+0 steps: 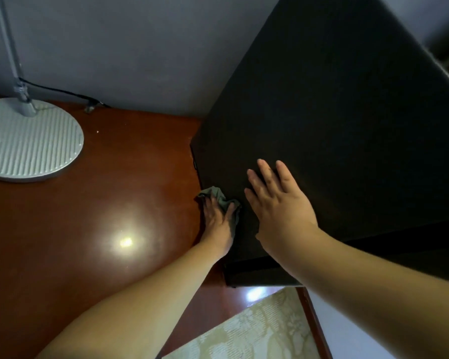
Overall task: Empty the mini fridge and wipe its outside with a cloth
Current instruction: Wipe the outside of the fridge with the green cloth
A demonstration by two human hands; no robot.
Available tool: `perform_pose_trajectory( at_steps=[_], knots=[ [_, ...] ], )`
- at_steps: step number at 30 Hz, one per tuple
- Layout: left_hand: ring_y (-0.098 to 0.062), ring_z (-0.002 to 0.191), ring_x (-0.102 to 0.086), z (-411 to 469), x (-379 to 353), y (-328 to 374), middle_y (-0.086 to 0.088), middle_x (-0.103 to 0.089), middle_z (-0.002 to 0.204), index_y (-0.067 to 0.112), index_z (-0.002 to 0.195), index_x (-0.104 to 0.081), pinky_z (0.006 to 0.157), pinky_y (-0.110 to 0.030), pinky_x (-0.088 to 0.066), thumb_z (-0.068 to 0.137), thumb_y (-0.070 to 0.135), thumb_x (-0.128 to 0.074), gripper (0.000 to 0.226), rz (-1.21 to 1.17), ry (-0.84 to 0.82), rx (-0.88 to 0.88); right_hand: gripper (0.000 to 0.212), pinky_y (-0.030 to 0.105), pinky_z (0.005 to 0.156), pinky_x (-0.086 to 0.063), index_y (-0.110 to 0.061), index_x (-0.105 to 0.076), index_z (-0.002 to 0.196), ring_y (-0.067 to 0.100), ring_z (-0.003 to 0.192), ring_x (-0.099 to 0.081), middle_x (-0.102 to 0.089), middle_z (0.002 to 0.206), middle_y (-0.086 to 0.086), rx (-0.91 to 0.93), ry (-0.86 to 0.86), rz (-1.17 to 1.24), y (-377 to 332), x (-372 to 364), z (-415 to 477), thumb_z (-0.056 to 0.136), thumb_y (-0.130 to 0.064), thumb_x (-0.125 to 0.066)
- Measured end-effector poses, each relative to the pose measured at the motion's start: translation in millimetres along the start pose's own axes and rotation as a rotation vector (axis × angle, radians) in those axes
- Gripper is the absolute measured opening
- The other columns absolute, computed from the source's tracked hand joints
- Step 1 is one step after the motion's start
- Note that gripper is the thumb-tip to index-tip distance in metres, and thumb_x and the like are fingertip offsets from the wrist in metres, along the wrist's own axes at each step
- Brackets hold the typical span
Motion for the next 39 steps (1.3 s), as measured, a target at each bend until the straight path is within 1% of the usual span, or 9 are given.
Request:
perform_pose_trajectory(
  at_steps=[2,6,11,19,22,26,29,33,39],
  knots=[
    [-0.034,0.154,0.010,22.4,19.7,4.6,-0.017,0.008,0.167,0.005,0.159,-0.010,0.120,-0.035,0.011,0.101,0.035,-0.020,0.066,0.055,0.004,-0.022,0.083,0.060,0.111,0.025,-0.015,0.013,0.157,0.044,0.143,0.036,0.029,0.162,0.017,0.017,-0.023,0.015,-0.7,5.2,10.6,0.101,-0.059,-0.030],
    [-0.034,0.154,0.008,70.0,50.2,14.7,-0.015,0.007,0.168,0.007,0.160,-0.011,0.122,-0.042,0.006,0.106,0.021,-0.029,0.058,0.052,-0.008,-0.041,0.084,0.056,0.109,0.028,-0.013,0.016,0.156,0.039,0.144,0.035,0.029,0.162,0.015,0.035,-0.036,0.046,6.1,20.6,37.1,0.102,-0.057,-0.030],
    [-0.016,0.154,0.012,125.2,85.4,42.5,-0.004,0.014,0.168,0.017,0.159,0.009,0.126,-0.038,0.000,0.106,0.045,-0.033,0.073,-0.192,0.062,0.113,0.083,0.055,0.098,0.034,-0.012,0.019,0.155,0.038,0.143,0.039,0.033,0.160,0.015,0.030,-0.032,0.062,14.5,30.6,57.8,0.102,-0.056,-0.028],
    [-0.022,0.155,0.008,159.0,115.9,60.8,-0.006,0.008,0.168,0.017,0.160,0.004,0.126,-0.040,-0.002,0.107,0.044,-0.034,0.071,-0.214,0.082,0.063,0.081,0.057,0.101,0.034,-0.012,0.020,0.155,0.040,0.140,0.042,0.034,0.159,0.016,0.033,-0.025,0.080,13.5,32.6,67.8,0.103,-0.056,-0.025],
    [-0.032,0.154,0.010,138.0,113.1,64.4,-0.013,0.006,0.168,0.012,0.160,-0.007,0.124,-0.047,0.004,0.102,0.041,-0.019,0.065,-0.123,0.047,-0.011,0.081,0.057,0.101,0.034,-0.012,0.018,0.156,0.039,0.140,0.042,0.033,0.160,0.015,0.021,-0.024,0.089,13.2,32.0,63.5,0.102,-0.058,-0.023],
    [-0.016,0.153,0.015,87.0,87.6,70.2,0.002,0.016,0.167,0.021,0.158,0.009,0.126,-0.040,0.003,0.106,0.042,-0.038,0.074,-0.183,-0.015,0.020,0.080,0.055,0.103,0.033,-0.013,0.017,0.156,0.038,0.142,0.040,0.033,0.160,0.014,0.024,-0.045,0.088,17.1,28.9,42.2,0.103,-0.053,-0.026],
    [-0.014,0.153,0.017,41.6,63.2,58.9,0.003,0.019,0.166,0.022,0.158,0.013,0.125,-0.038,0.006,0.105,0.044,-0.038,0.076,-0.173,-0.067,0.026,0.079,0.056,0.107,0.030,-0.015,0.016,0.157,0.037,0.143,0.039,0.032,0.161,0.014,0.026,-0.068,0.069,17.2,22.4,22.5,0.103,-0.053,-0.028],
    [-0.025,0.154,0.014,-16.1,17.1,17.3,-0.007,0.013,0.167,0.015,0.160,0.004,0.125,-0.041,0.007,0.105,0.045,-0.037,0.075,-0.141,-0.061,0.006,0.077,0.057,0.112,0.025,-0.016,0.011,0.159,0.038,0.146,0.034,0.026,0.163,0.014,0.041,-0.073,0.069,5.7,13.5,-2.9,0.103,-0.054,-0.026],
    [-0.021,0.154,0.013,-66.8,-31.4,-5.2,-0.007,0.013,0.167,0.014,0.161,-0.003,0.126,-0.039,0.002,0.106,0.042,-0.036,0.070,-0.240,-0.085,0.155,0.074,0.058,0.117,0.020,-0.015,0.009,0.159,0.039,0.148,0.030,0.023,0.164,0.016,0.093,-0.053,0.001,-21.1,-22.6,-44.1,0.104,-0.052,-0.022]
  ],
)
Point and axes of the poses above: each hand's wrist, its own z-axis towards the middle knuckle, its own x-axis out of the back of the hand, y = z × x, the point moved 3 cm from there along z, towards the middle knuckle
